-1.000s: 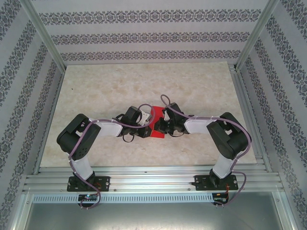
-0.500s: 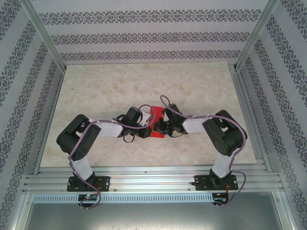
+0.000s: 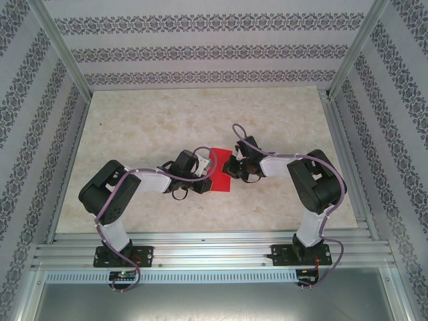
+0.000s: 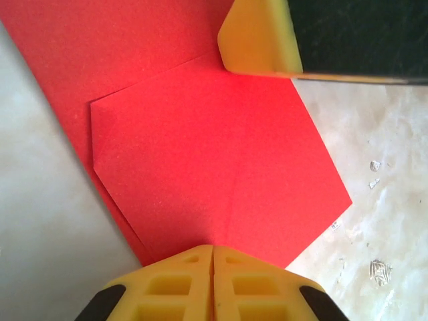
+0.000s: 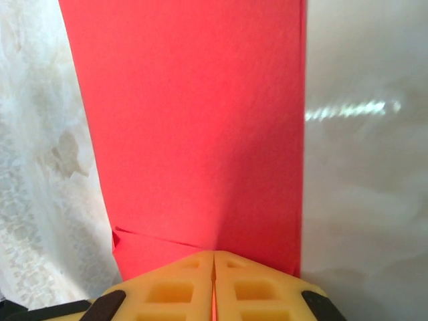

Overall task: Fold a paper plane with a square sheet of paper (fold left side to right side)
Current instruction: Fold the triangle a second time at the center of the table.

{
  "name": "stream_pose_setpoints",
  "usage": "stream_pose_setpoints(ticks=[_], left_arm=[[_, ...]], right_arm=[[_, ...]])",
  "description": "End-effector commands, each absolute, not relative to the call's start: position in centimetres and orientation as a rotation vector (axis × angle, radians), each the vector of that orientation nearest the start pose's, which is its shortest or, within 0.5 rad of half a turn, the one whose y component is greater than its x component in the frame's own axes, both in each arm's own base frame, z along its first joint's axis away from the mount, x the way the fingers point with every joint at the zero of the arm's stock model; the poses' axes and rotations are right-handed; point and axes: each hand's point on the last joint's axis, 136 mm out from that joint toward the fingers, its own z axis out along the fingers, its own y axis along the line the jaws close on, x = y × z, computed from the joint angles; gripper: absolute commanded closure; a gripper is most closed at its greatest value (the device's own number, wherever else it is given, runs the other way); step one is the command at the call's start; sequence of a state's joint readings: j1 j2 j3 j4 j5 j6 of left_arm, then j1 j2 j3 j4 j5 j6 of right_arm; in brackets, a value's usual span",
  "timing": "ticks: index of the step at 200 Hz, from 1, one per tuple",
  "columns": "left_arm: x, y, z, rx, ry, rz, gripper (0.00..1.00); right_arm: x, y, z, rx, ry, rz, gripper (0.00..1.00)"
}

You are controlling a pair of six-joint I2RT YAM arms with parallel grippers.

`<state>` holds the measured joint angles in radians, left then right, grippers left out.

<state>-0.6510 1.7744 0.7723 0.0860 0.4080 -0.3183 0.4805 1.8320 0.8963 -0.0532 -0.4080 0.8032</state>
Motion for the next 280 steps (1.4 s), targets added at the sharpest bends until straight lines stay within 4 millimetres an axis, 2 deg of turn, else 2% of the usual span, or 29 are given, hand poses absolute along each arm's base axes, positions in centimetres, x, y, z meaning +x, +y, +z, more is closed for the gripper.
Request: stream_pose_setpoints(ticks=[1,20,53,79,109,127,144,181,216,280], left_arm=[[21.5,-24.7,-5.7,0.647,2.872,-0.666,0.90],[21.4,-24.7,-5.7,0.648,2.869,-0.670,0.90],[21.5,-25.0,-5.3,0.648,2.854,-0.687,0.89],[21.7,-25.3,-5.0,0.645,2.844,-0.700,0.89],[21.8,-25.4,-4.9,0.639,2.841,-0.701,0.88],[21.8,-25.5,-4.9,0.644,2.838,-0.703,0.88],[21.9,-25.5,-4.7,0.646,2.835,-0.705,0.88],[21.3,-25.0,-4.4,0.671,2.846,-0.688,0.86],[20.2,-24.0,-4.4,0.685,2.874,-0.661,0.86],[18.4,-22.5,-4.8,0.540,2.935,-0.668,0.88]], right_arm=[[34.1,22.2,-0.5,0.277,2.787,0.769,0.91],[34.6,21.5,-0.1,0.276,2.775,0.757,0.91],[35.1,21.6,2.7,0.235,2.718,0.775,0.91],[34.5,23.2,5.2,0.180,2.673,0.832,0.90],[32.8,25.7,5.8,0.137,2.679,0.883,0.90],[32.2,27.2,5.2,0.129,2.687,0.922,0.90],[32.0,27.7,3.8,0.142,2.721,0.921,0.90],[32.0,26.4,0.8,0.190,2.798,0.809,0.90],[31.4,24.9,-1.2,0.224,2.868,0.717,0.90],[31.4,24.8,-1.3,0.220,2.872,0.722,0.90]])
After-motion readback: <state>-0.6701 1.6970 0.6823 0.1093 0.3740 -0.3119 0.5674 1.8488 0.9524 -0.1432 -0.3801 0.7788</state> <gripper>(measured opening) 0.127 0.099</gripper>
